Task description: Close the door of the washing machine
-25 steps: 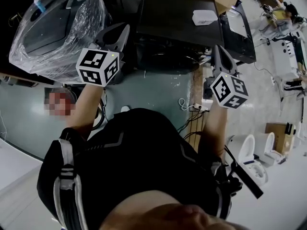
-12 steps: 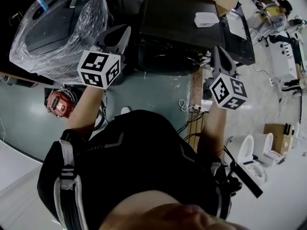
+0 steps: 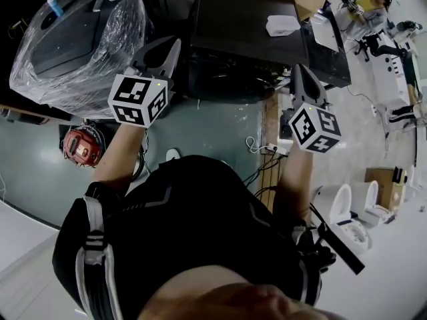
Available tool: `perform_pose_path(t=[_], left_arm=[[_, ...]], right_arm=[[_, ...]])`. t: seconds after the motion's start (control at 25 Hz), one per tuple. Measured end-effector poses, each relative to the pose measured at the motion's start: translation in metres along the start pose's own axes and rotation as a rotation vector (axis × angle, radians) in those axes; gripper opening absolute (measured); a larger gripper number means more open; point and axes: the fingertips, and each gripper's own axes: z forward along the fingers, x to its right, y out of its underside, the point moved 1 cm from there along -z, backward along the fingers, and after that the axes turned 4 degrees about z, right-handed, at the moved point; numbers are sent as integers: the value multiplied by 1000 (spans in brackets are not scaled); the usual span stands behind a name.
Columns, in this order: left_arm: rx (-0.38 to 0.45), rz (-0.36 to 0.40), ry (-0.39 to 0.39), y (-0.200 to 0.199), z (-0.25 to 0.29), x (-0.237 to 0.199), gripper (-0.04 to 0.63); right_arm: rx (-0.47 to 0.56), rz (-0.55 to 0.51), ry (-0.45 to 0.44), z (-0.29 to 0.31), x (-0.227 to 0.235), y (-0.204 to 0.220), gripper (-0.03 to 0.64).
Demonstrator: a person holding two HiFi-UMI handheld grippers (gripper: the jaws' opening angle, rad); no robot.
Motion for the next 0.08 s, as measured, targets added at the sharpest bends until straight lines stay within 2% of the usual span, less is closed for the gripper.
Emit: perform_pose_path(t=[0.08], left_arm=[[4, 2, -6, -1, -2, 0, 3]], right_arm=[[3, -2, 2, -2, 0, -1, 3]])
